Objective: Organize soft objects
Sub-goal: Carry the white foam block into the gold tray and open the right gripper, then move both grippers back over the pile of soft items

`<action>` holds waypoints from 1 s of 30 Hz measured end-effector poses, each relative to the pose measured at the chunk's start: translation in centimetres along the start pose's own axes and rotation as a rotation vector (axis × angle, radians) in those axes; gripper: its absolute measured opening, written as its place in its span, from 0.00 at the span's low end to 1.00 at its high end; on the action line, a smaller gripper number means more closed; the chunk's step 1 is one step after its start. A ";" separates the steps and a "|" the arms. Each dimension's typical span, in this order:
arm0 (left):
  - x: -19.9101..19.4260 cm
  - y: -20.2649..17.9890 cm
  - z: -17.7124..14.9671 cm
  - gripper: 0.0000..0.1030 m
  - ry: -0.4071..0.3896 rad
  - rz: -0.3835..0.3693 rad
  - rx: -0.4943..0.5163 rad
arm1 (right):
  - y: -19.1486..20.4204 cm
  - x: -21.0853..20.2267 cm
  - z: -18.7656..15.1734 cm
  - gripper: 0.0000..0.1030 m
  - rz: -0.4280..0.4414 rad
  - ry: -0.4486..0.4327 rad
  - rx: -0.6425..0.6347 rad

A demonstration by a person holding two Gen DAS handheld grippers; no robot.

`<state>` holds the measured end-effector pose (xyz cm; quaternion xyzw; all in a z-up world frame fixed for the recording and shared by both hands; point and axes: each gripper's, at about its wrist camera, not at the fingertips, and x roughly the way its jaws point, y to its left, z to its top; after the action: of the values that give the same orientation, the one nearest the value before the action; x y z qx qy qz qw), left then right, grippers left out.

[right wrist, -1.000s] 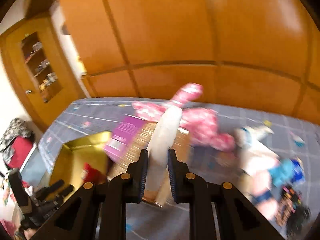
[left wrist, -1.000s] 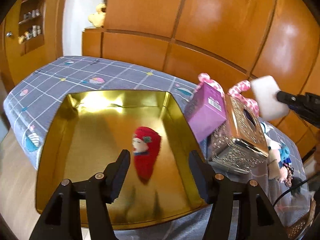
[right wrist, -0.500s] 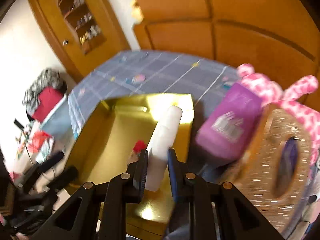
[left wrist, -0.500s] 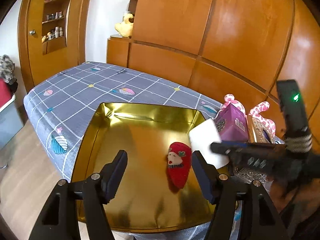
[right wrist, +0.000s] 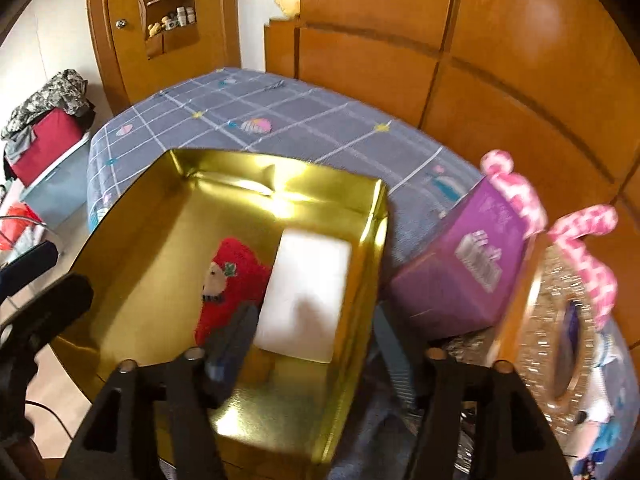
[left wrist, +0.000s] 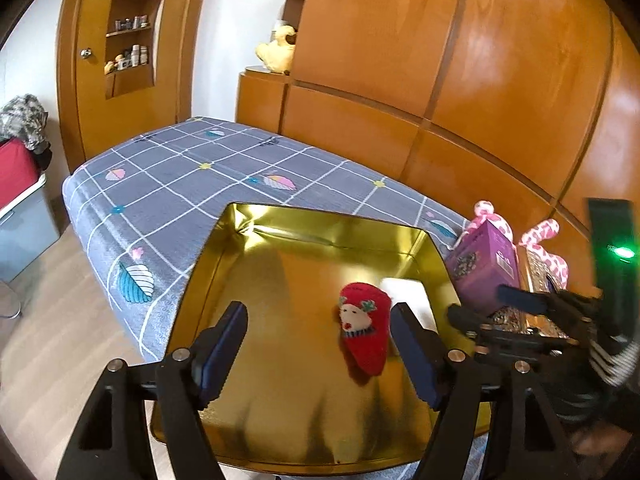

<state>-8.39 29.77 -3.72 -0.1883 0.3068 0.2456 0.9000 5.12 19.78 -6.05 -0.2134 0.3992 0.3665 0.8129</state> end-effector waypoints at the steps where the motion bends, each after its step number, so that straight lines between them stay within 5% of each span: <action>1: 0.0 0.2 0.1 0.72 -0.001 0.003 -0.005 | 0.1 -0.5 -0.1 0.63 -0.014 -0.016 -0.004; 12: 0.0 0.5 0.3 0.72 -0.005 0.010 -0.021 | 1.5 -6.6 -0.4 0.63 -0.183 -0.179 -0.049; 30: -1.9 -0.7 -0.5 0.72 -0.020 0.005 0.036 | 2.6 -11.5 -1.8 0.63 -0.357 -0.304 -0.116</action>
<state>-9.52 28.31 -2.73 -0.1689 0.3026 0.2444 0.9056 -2.52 15.41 2.06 -0.2690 0.2064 0.2673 0.9020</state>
